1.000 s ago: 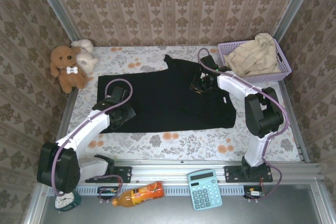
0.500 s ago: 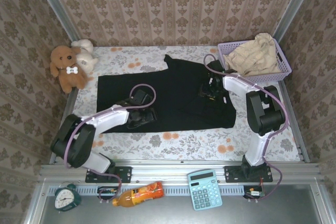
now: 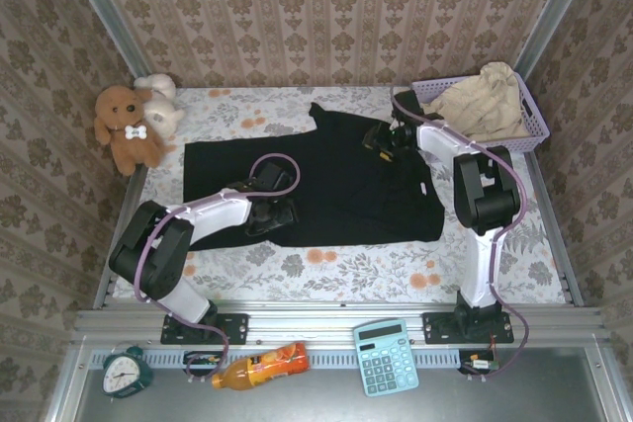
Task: Fold and stack the mixed laundry pile
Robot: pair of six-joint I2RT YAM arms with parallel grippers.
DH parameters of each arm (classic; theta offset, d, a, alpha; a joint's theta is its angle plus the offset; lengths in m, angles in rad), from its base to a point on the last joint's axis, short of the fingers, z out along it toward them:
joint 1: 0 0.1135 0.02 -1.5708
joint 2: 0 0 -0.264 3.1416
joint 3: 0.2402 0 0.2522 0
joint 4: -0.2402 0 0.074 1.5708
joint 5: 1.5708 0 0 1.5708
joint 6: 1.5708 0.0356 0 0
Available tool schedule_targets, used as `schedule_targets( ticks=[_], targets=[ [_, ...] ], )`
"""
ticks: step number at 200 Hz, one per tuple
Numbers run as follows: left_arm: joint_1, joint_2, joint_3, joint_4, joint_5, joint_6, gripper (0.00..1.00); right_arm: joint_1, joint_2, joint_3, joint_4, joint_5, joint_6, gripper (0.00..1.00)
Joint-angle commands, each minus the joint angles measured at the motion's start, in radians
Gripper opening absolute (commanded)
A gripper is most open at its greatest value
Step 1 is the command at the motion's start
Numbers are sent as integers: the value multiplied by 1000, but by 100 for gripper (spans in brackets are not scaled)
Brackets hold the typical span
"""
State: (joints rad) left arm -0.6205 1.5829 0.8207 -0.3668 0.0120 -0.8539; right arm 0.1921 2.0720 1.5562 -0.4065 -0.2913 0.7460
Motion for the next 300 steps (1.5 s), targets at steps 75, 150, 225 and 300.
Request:
schedule_targets(
  ticks=[75,150,225,300],
  targets=[
    [-13,-18,-24,-123,-23,37,65,6,-290,-268,-152,52,-118,50],
    [-15,22,0,-115,-3,32,65,154,-378,-485,-181,88,-87,44],
    [-16,16,-16,-124,-1,27,65,200,-275,-470,-169,142,-39,35],
    [-14,2,-35,-126,-6,33,65,202,-273,-428,-166,142,-33,13]
  ],
)
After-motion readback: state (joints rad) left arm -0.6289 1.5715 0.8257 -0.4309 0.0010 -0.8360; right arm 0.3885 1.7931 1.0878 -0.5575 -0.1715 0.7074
